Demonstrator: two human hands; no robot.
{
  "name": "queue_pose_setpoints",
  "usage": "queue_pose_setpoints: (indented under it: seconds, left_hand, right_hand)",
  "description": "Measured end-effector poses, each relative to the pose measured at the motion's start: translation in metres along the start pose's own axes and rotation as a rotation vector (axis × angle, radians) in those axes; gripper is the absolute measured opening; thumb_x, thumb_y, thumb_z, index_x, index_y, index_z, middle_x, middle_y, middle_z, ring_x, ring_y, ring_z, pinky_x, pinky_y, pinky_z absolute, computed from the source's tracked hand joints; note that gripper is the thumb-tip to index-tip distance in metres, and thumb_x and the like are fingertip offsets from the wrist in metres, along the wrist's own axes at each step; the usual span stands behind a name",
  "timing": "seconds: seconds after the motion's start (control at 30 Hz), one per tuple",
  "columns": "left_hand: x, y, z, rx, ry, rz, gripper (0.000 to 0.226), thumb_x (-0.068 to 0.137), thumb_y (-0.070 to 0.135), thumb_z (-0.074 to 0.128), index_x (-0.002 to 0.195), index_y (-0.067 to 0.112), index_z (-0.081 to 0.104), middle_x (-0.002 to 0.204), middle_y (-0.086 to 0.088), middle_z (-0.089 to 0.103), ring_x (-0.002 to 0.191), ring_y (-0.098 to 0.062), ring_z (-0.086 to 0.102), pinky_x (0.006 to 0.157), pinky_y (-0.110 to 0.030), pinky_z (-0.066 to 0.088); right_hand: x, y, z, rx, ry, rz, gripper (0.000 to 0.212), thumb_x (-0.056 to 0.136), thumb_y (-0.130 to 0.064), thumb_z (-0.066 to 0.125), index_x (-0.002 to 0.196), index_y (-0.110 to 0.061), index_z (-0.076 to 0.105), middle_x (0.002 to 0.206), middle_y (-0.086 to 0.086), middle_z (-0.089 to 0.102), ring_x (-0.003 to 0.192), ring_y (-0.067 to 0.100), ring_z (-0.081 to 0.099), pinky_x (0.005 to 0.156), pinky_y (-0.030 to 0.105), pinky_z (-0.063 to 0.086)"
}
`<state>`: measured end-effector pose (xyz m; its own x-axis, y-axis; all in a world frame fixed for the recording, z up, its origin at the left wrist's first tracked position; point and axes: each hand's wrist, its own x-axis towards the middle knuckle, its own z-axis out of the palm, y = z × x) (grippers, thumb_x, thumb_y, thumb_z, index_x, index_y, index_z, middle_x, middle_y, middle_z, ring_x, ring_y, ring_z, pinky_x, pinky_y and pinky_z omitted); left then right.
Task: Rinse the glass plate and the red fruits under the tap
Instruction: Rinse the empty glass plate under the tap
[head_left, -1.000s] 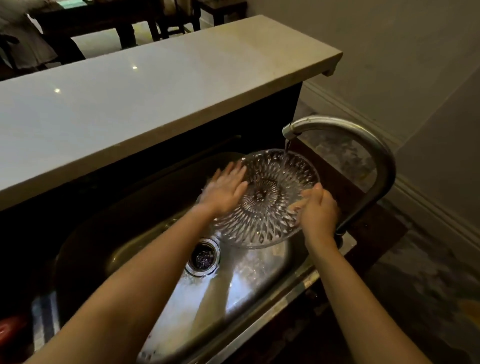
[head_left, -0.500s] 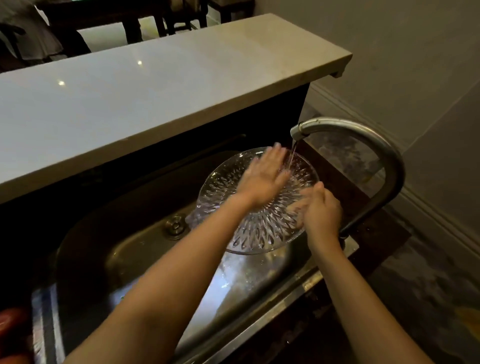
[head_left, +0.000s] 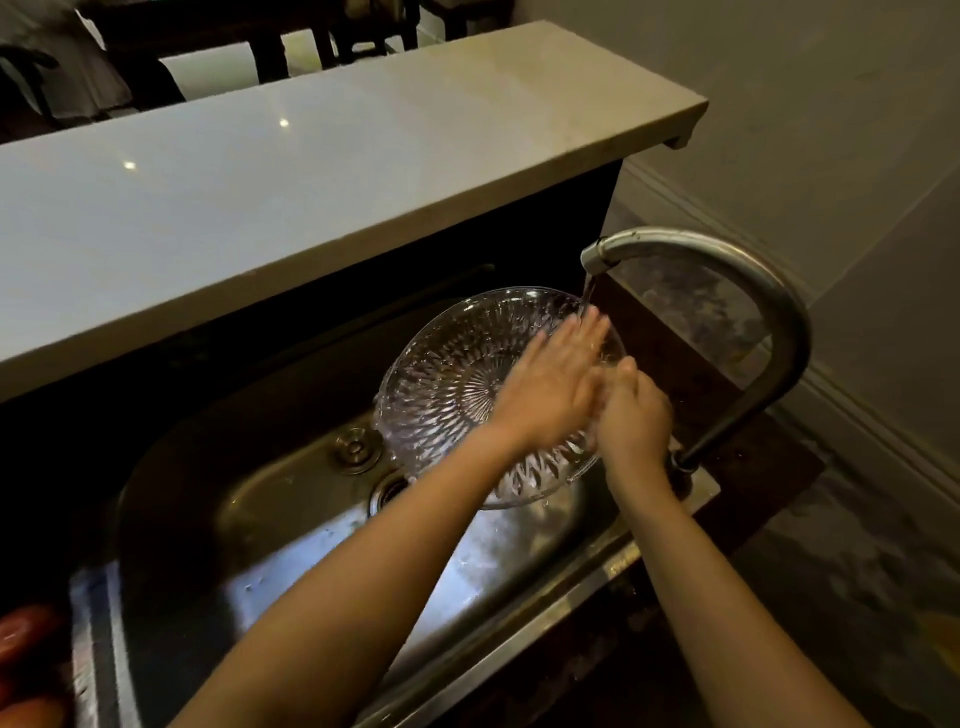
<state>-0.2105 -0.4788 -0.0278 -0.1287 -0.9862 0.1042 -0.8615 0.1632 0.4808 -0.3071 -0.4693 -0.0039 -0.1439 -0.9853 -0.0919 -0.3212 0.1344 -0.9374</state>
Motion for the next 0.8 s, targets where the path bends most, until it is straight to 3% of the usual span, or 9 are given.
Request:
queue_pose_setpoints:
  seconds: [0.13, 0.2, 0.3, 0.37, 0.43, 0.53, 0.7, 0.77, 0.8]
  left_hand:
    - [0.022, -0.045, -0.009, -0.001, -0.024, -0.227, 0.056, 0.100, 0.044, 0.016, 0.151, 0.024, 0.003, 0.160, 0.004, -0.004, 0.146, -0.012, -0.006, 0.119, -0.037, -0.004]
    - [0.005, -0.066, -0.012, 0.064, -0.050, -0.301, 0.056, 0.101, 0.044, 0.014, 0.151, 0.022, 0.004, 0.160, 0.002, -0.004, 0.147, -0.012, -0.006, 0.118, -0.035, -0.006]
    - [-0.046, -0.064, -0.002, 0.026, -0.103, -0.294, 0.058, 0.099, 0.047, 0.013, 0.149, 0.023, -0.005, 0.157, 0.004, -0.014, 0.146, -0.012, -0.010, 0.116, -0.032, -0.011]
    - [-0.069, -0.035, 0.008, -0.071, -0.119, -0.160, 0.057, 0.098, 0.049, 0.014, 0.144, 0.029, -0.013, 0.152, 0.009, -0.022, 0.143, -0.009, -0.019, 0.115, -0.030, -0.015]
    - [-0.063, -0.008, 0.012, -0.085, -0.101, 0.007, 0.056, 0.097, 0.044, 0.011, 0.146, 0.028, -0.009, 0.154, 0.011, -0.018, 0.140, -0.003, -0.022, 0.114, -0.026, -0.019]
    - [-0.015, 0.002, 0.003, 0.043, 0.006, -0.025, 0.055, 0.099, 0.036, 0.016, 0.151, 0.021, 0.004, 0.160, 0.005, -0.001, 0.145, -0.006, -0.009, 0.118, -0.032, -0.009]
    - [0.019, -0.049, -0.007, 0.024, 0.055, -0.291, 0.057, 0.099, 0.045, 0.020, 0.151, 0.024, 0.005, 0.160, 0.004, -0.001, 0.147, -0.014, -0.003, 0.117, -0.039, -0.006]
    - [0.004, -0.082, -0.012, 0.087, 0.090, -0.479, 0.059, 0.098, 0.048, 0.020, 0.149, 0.019, 0.018, 0.157, -0.003, 0.021, 0.143, -0.018, 0.022, 0.117, -0.043, 0.006]
    - [-0.008, -0.097, -0.015, 0.092, 0.084, -0.604, 0.061, 0.097, 0.051, 0.019, 0.143, 0.013, 0.032, 0.144, -0.009, 0.044, 0.127, -0.020, 0.045, 0.112, -0.046, 0.025]
  right_hand:
    - [0.006, 0.000, -0.012, 0.048, 0.058, 0.051, 0.044, 0.100, -0.033, 0.029, 0.095, -0.004, 0.062, 0.060, 0.003, 0.059, 0.047, 0.013, 0.055, 0.051, 0.028, 0.043]
    - [0.013, 0.000, -0.018, 0.069, 0.100, 0.047, 0.045, 0.101, -0.033, 0.028, 0.093, -0.003, 0.061, 0.055, 0.002, 0.056, 0.038, 0.006, 0.051, 0.048, 0.026, 0.041]
    - [0.018, -0.003, -0.016, -0.001, 0.104, -0.021, 0.046, 0.100, -0.034, 0.028, 0.093, -0.002, 0.060, 0.061, 0.003, 0.058, 0.048, 0.013, 0.053, 0.052, 0.029, 0.044]
    - [0.015, -0.004, -0.010, -0.035, 0.080, -0.040, 0.044, 0.101, -0.033, 0.028, 0.093, -0.006, 0.061, 0.064, 0.001, 0.061, 0.054, 0.015, 0.057, 0.058, 0.031, 0.047]
    - [0.009, -0.003, -0.003, -0.063, 0.043, -0.046, 0.044, 0.101, -0.030, 0.027, 0.099, -0.004, 0.062, 0.082, 0.005, 0.065, 0.073, 0.020, 0.061, 0.070, 0.033, 0.047]
    - [-0.001, 0.000, 0.003, -0.007, 0.019, -0.023, 0.043, 0.101, -0.028, 0.029, 0.100, -0.001, 0.063, 0.095, 0.015, 0.067, 0.089, 0.026, 0.064, 0.081, 0.039, 0.049]
    - [0.000, 0.007, -0.006, 0.065, 0.023, 0.062, 0.045, 0.101, -0.031, 0.029, 0.091, -0.006, 0.064, 0.069, 0.008, 0.064, 0.058, 0.018, 0.060, 0.057, 0.032, 0.048]
    - [0.003, 0.010, -0.011, 0.083, 0.035, 0.072, 0.045, 0.101, -0.032, 0.028, 0.085, -0.009, 0.064, 0.060, 0.005, 0.062, 0.048, 0.014, 0.056, 0.050, 0.027, 0.045]
    - [0.005, 0.012, -0.013, 0.084, 0.048, 0.062, 0.044, 0.101, -0.033, 0.029, 0.082, -0.011, 0.063, 0.059, 0.004, 0.061, 0.046, 0.011, 0.055, 0.047, 0.023, 0.045]
